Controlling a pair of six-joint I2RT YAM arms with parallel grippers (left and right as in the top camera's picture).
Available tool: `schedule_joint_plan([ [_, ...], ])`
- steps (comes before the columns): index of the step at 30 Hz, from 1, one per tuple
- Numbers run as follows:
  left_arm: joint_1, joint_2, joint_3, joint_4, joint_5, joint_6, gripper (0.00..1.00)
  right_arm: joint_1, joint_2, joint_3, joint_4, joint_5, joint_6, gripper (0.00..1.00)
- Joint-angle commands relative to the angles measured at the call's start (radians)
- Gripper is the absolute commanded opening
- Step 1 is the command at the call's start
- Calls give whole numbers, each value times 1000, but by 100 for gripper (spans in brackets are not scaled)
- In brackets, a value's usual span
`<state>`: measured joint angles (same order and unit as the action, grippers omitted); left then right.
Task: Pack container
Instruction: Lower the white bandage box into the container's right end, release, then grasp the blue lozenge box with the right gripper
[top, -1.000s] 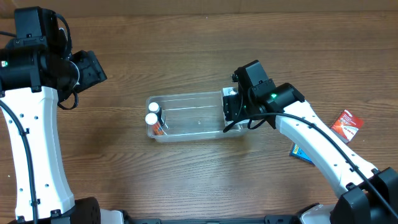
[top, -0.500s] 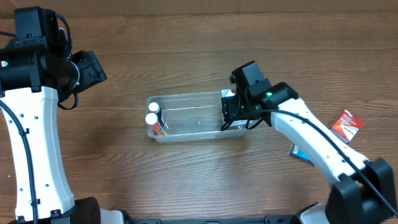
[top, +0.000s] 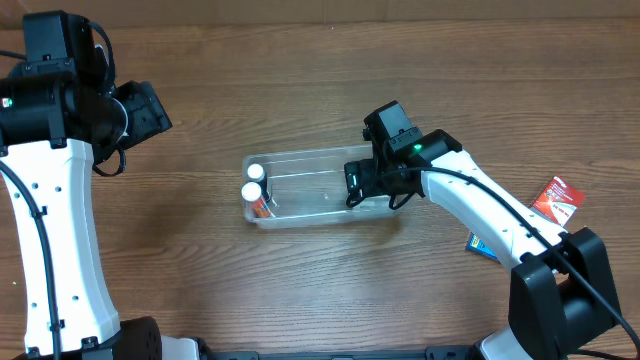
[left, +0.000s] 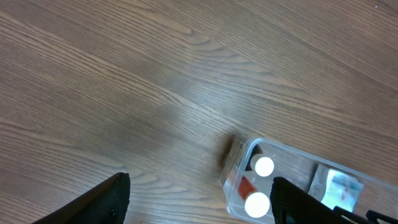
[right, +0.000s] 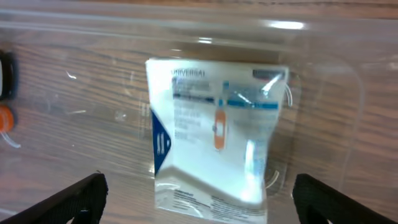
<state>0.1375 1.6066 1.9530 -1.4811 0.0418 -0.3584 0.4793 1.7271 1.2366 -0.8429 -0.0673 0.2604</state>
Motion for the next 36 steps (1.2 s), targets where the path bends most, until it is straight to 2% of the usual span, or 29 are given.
schedule_joint_plan([
  [1,0,5,6,1,-1,23,74,-1,1,4,8,14,-2,100],
  [5,0,5,6,1,-1,23,74,-1,-34,85,-29,39,-1,100],
  [9,0,5,6,1,-1,27,74,-45,-130,244,-126,215,61,100],
  [12,0,5,6,0,0,31,74,-153,-198,340,-186,254,100,100],
  [17,0,5,6,1,-1,31,74,-486,-256,360,-332,223,117,100],
  [21,0,5,6,2,0,30,74,-648,-249,285,-409,201,105,100],
  [24,0,5,6,4,0,30,74,-726,-247,176,-399,70,73,100],
  [27,0,5,6,4,0,30,74,-728,-246,29,-375,64,46,100],
  [31,0,5,6,9,0,30,74,-710,-246,-207,-254,65,-25,100],
  [36,0,5,6,8,0,31,74,-710,-245,-362,-84,63,-26,100],
])
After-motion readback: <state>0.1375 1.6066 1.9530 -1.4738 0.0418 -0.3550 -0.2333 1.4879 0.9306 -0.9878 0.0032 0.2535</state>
